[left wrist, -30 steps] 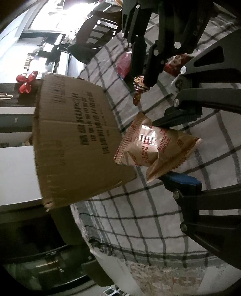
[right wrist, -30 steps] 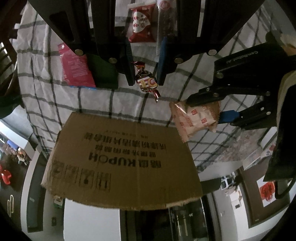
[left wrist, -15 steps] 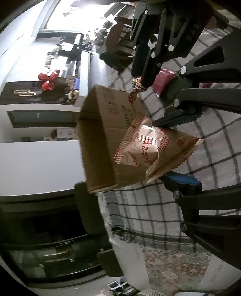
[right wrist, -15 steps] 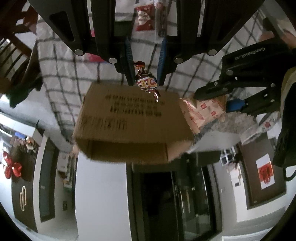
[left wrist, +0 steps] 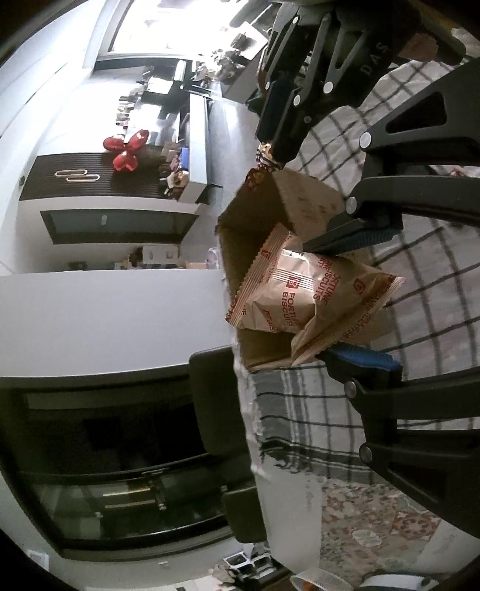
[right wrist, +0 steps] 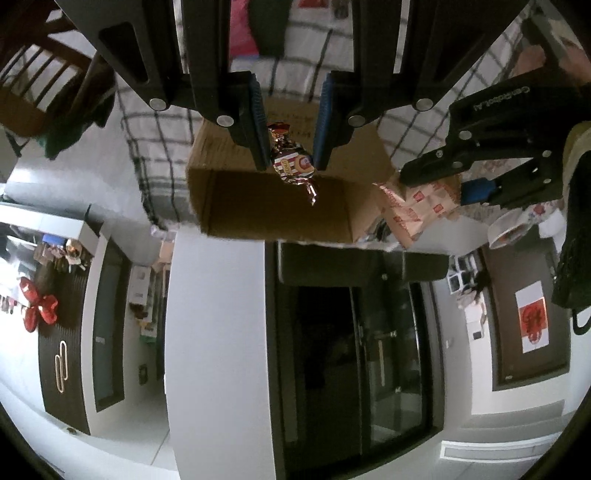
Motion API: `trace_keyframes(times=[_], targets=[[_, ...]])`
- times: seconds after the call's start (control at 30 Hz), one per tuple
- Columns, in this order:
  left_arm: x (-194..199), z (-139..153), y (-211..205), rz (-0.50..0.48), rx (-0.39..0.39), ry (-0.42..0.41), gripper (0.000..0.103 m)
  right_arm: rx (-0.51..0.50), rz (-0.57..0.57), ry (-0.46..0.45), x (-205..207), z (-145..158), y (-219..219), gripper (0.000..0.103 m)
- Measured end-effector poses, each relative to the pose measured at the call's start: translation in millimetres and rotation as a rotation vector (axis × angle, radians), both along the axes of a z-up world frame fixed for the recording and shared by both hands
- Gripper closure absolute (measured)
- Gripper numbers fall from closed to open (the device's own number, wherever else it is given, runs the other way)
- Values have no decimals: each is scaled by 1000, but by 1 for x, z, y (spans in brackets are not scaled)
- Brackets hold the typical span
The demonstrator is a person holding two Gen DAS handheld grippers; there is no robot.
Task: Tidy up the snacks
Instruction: 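Carry the biscuit pack and candy over the box and open both grippers, then move both tools back from the box to the remaining snacks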
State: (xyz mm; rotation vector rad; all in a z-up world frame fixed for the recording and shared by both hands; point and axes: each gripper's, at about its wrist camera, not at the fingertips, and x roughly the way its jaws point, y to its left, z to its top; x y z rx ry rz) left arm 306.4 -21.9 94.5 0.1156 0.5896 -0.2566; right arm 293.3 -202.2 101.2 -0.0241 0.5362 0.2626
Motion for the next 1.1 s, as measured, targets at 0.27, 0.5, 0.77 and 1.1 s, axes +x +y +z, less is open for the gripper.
trace_keyframes(times=[0.27, 0.5, 0.77, 1.1], targets=[[39, 6, -6, 15, 1, 9, 58, -10, 1, -4, 38, 12, -7, 78], [77, -3, -14, 24, -3, 54, 58, -20, 7, 20, 72, 5, -12, 78], [98, -10, -21, 39, 22, 65, 32, -13, -10, 47, 94, -3, -16, 75], [66, -4, -22, 76, 75, 3, 22, -35, -81, 51, 78, -6, -27, 55]])
